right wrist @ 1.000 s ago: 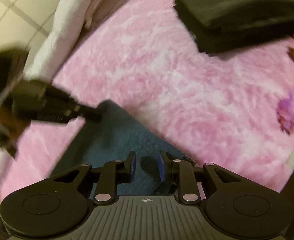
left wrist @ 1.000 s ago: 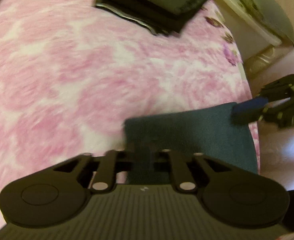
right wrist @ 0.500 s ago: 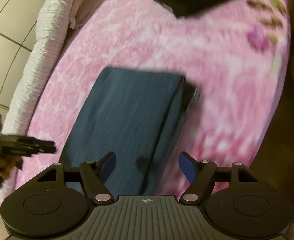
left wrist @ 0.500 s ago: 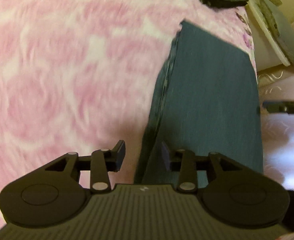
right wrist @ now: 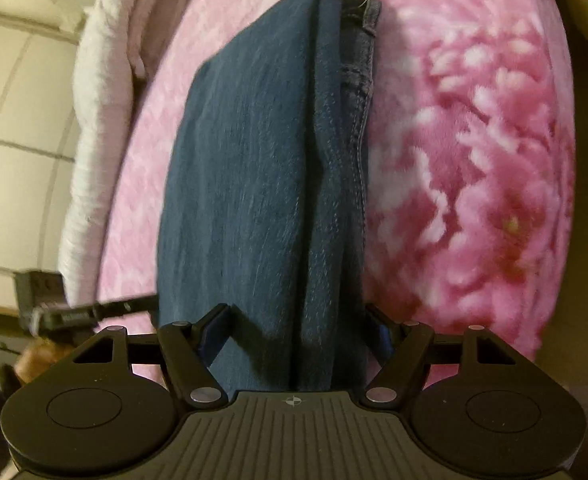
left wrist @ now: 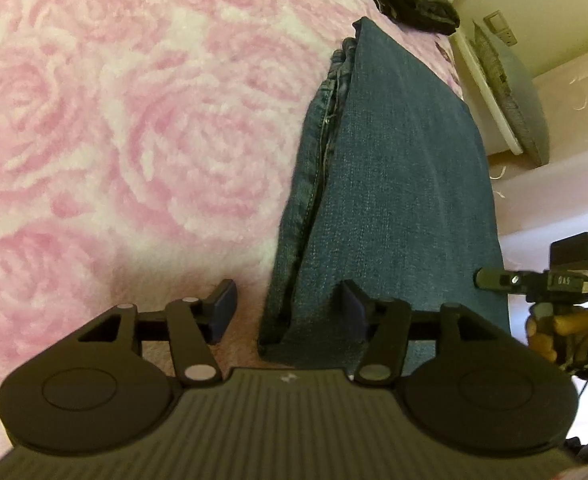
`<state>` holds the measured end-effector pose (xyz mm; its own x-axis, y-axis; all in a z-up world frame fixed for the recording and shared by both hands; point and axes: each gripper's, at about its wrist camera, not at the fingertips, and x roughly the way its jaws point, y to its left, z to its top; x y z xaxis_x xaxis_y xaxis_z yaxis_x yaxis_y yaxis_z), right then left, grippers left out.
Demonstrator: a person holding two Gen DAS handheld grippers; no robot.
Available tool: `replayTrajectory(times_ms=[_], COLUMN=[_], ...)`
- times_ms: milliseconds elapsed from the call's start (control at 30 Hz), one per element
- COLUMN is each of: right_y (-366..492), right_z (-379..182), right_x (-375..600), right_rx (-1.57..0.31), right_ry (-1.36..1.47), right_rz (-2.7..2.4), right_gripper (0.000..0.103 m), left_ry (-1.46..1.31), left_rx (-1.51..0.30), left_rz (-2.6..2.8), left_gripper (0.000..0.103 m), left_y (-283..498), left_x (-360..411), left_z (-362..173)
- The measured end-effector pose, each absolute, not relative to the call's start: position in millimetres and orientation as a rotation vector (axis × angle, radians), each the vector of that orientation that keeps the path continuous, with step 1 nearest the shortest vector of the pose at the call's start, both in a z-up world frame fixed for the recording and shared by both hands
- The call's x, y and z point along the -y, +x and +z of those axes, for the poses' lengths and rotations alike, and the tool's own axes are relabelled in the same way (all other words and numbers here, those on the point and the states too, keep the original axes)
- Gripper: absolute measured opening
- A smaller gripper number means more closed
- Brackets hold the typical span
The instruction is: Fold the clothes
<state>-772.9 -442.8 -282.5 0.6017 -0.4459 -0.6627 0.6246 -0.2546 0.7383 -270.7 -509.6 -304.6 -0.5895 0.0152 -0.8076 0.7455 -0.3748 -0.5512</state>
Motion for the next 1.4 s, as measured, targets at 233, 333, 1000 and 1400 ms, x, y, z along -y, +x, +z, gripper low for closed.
replayTrajectory(times_ms=[233, 333, 1000, 1400], right_y=[-772, -784, -887, -776], right_z=[-289, -281, -220, -156], right_x=[460, 477, 655, 503], right_rx=[-0.13, -0.237, -0.957, -0.81], right_ry=[1.564, 1.599, 1.041, 0.652], right_rz=[-1.005, -0.944, -0.751, -1.134], right_gripper=[0.073, 0.043, 0.063, 0.079], left_ry=[1.028, 1.004, 0.947, 1.402], left_rx=[-1.41, -1.424, -1.504, 0.385], left_rz=[-2.015, -1.97, -1.927, -2.32], left_gripper=[0.027, 0.024, 0.023, 0.053], left_y=[-280, -283, -449, -429], left_x=[507, 498, 403, 409], left_z=[-308, -302, -288, -239])
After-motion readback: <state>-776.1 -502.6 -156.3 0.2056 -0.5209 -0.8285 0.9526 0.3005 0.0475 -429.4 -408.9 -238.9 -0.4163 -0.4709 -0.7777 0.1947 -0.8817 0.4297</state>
